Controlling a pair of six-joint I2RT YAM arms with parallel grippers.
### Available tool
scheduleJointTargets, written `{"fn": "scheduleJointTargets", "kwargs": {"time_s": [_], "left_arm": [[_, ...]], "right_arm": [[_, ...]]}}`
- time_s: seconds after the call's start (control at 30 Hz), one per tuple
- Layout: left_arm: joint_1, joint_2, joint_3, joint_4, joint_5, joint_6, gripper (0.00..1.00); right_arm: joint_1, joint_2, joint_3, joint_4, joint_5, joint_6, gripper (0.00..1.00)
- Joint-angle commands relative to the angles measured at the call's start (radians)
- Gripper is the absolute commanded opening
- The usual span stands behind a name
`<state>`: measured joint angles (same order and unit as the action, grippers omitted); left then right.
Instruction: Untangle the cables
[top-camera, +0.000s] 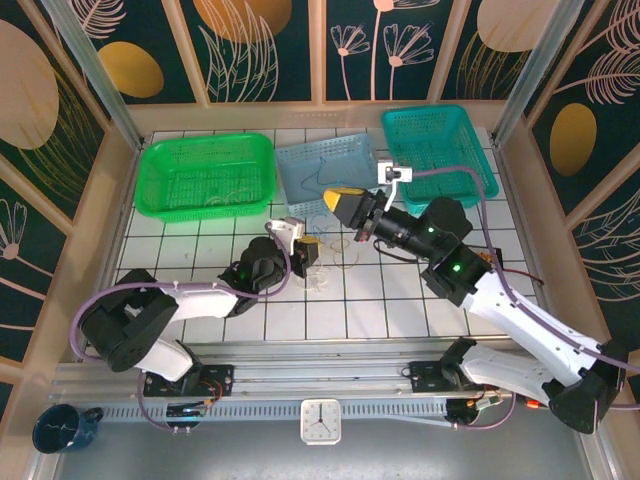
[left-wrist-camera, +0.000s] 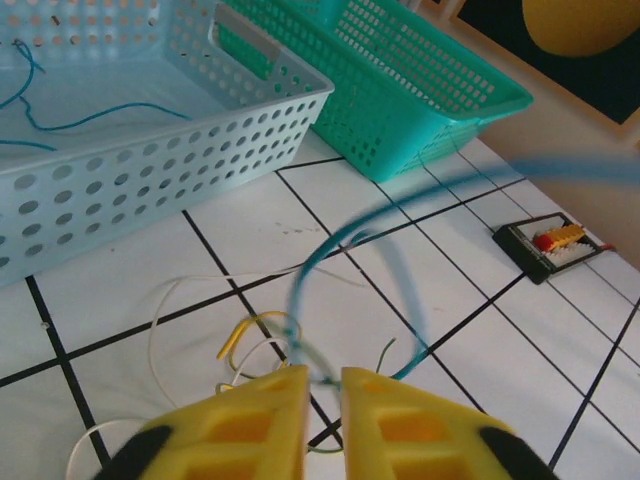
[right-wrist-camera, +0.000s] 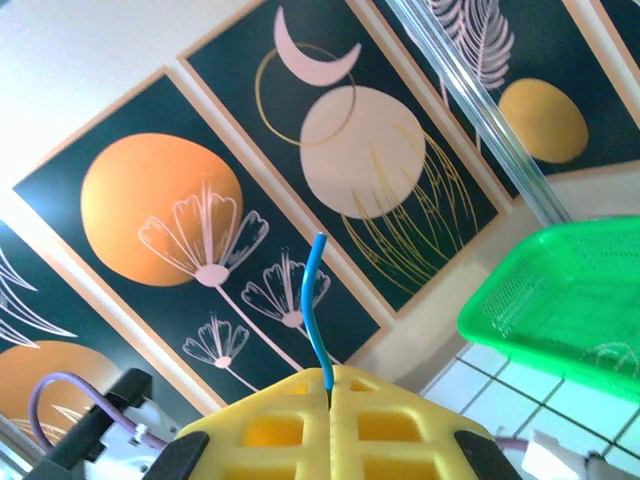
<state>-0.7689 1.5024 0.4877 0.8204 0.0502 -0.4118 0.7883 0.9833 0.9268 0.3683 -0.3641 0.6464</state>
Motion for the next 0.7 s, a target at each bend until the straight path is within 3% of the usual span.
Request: {"fn": "scheduleJointTargets", "kwargs": {"time_s": [0.0,0.07,0.57,0.67], "left_arm": [[0.0,0.03,-0.024,0.062,-0.014,-0.001,0.06],[-0.001,0.04,-0.033,0.069,-0.012,-0.004,0.0],[-0.001,0.017,-0.092,0.086,0.027,-0.017,0.0],[-0.001,-0.011,-0.105,0.072,0.034,-0.012,0.15]], "right_arm": [[0.006,-0.029,0.07,0.048,0.001,0.01,0.0],[0.003,-0.029,0.098,0.048,0.002,0.003,0.0],[-0.024,0.021,0.198,0.059,-0.009,-0.026,0.0],[-0.029,0.025,0.189,0.062,-0.006,-0.024,0.0]]}}
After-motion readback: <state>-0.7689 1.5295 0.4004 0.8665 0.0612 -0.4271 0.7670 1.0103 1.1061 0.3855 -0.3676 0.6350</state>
